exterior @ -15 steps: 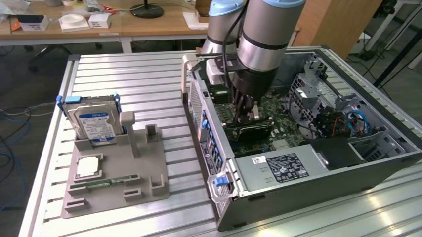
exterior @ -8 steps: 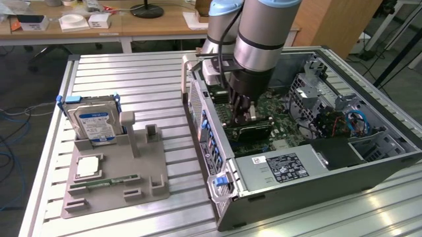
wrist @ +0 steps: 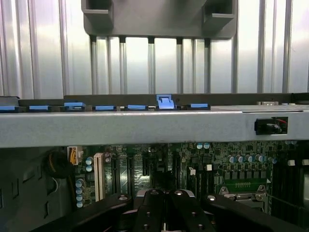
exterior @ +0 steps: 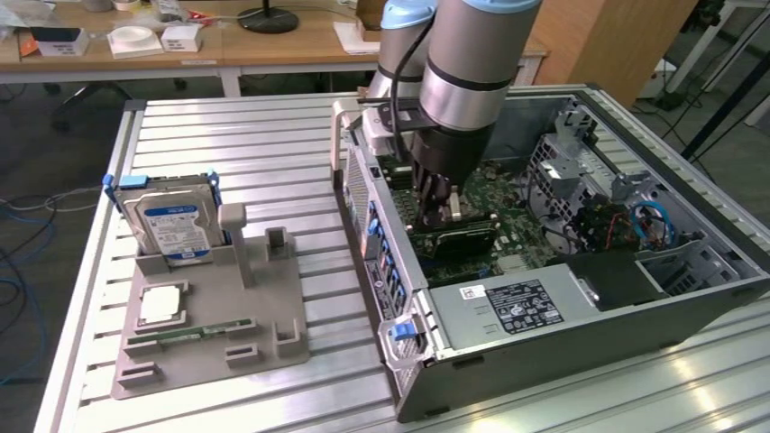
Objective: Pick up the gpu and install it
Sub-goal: 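Press down on the gpu until it lock into place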
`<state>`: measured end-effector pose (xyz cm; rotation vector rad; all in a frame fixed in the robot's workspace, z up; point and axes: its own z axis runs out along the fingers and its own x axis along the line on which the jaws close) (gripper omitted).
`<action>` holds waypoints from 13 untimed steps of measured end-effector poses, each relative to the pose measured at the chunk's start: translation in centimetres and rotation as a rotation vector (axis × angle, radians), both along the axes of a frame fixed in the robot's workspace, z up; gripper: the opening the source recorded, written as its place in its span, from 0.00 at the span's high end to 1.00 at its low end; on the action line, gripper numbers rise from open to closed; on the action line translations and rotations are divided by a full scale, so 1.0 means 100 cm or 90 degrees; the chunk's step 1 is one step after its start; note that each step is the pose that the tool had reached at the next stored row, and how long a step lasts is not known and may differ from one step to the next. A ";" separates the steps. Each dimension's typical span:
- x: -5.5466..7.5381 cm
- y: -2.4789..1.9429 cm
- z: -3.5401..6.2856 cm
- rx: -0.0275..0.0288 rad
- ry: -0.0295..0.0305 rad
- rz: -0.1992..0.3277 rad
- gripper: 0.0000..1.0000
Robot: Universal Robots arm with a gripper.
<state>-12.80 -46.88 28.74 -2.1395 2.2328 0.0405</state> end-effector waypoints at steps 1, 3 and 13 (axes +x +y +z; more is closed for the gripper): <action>0.000 0.0000 0.0000 0.0000 0.0000 0.000 0.89; -0.002 0.0003 0.0000 0.0000 0.0000 0.000 0.89; -0.008 0.0029 0.0000 0.0000 0.0000 0.001 0.89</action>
